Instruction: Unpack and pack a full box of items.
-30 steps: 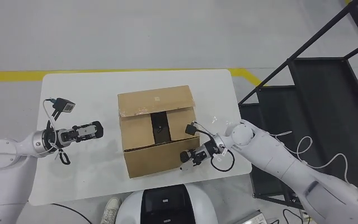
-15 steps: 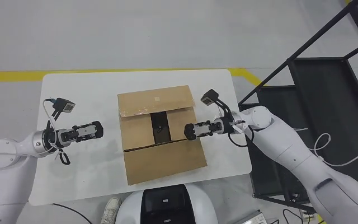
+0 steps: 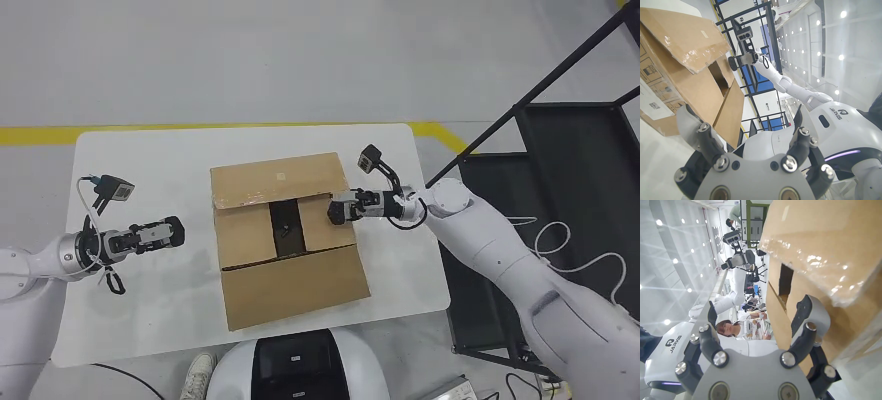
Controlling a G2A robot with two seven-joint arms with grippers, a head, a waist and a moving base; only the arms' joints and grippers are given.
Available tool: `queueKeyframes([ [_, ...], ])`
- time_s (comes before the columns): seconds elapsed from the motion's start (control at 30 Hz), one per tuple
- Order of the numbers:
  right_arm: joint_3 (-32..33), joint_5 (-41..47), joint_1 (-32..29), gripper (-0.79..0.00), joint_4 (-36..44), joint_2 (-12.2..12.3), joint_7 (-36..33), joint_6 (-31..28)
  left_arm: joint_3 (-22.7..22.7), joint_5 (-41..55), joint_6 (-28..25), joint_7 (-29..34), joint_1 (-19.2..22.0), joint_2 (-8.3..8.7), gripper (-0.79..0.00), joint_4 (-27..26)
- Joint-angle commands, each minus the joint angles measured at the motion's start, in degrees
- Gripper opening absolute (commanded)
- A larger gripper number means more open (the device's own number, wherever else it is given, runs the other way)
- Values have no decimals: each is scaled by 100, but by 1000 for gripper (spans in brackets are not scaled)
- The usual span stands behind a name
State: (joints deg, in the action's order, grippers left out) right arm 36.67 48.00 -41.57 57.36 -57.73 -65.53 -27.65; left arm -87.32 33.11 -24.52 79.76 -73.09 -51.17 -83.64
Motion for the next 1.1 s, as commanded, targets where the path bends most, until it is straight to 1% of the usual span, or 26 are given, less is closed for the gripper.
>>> queueKeyframes([
  [0.0, 5, 60, 84, 0, -185, -80, 51, -70, 0, -1, 0, 0, 0, 0, 0, 0],
  [0.2, 26, 133, 350, 0, -637, -295, 105, -73, 0, -1, 0, 0, 0, 0, 0, 0],
  [0.37, 172, 355, 528, 0, -654, -410, -327, -384, 0, -1, 0, 0, 0, 0, 0, 0],
  [0.53, 287, 301, 810, 0, -738, -536, -257, -631, 0, -1, 0, 0, 0, 0, 0, 0],
  [0.8, 206, -121, 1507, 0, -1512, -902, 345, -974, 0, -1, 0, 0, 0, 0, 0, 0],
  [1.07, -87, -851, 2113, 0, -2378, -1334, 1048, -993, 0, -1, 0, 0, 0, 0, 0, 0],
])
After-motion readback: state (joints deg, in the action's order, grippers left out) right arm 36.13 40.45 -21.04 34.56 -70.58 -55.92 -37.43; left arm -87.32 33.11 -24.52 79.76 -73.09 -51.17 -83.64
